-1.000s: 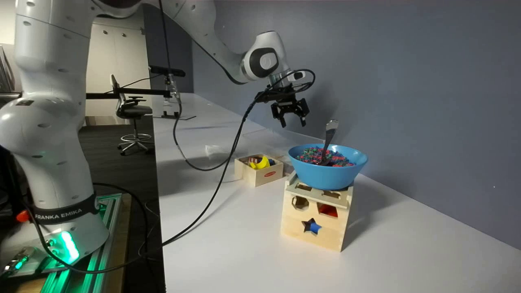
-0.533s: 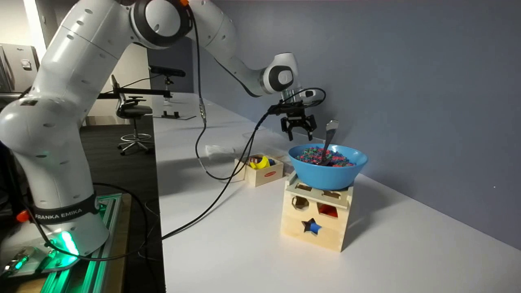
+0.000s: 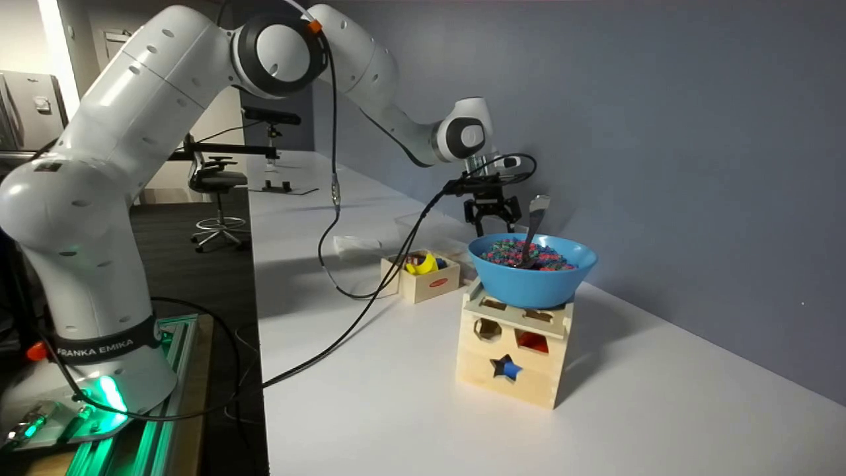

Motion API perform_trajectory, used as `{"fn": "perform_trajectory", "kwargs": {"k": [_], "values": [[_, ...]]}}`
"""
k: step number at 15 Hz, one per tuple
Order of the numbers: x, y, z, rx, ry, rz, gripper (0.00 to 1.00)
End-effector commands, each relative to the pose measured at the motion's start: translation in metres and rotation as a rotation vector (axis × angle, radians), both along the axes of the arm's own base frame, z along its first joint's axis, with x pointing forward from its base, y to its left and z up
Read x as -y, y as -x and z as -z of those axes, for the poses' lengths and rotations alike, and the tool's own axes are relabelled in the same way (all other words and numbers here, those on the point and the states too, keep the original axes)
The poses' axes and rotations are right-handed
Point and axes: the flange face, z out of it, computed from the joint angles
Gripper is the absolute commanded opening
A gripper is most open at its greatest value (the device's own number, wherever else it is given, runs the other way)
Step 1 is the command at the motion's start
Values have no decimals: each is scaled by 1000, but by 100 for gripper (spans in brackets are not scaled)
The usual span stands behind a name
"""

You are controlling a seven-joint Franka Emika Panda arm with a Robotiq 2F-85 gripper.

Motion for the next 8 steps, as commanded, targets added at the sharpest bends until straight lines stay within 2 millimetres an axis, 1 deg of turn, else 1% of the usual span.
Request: {"fn": "perform_trajectory", "kwargs": {"k": [1, 6, 8], "values": [[6, -14, 23, 32, -11, -7, 100], [6, -25, 59, 79, -45, 3, 100], [4, -29, 73, 71, -57, -2, 100]]}}
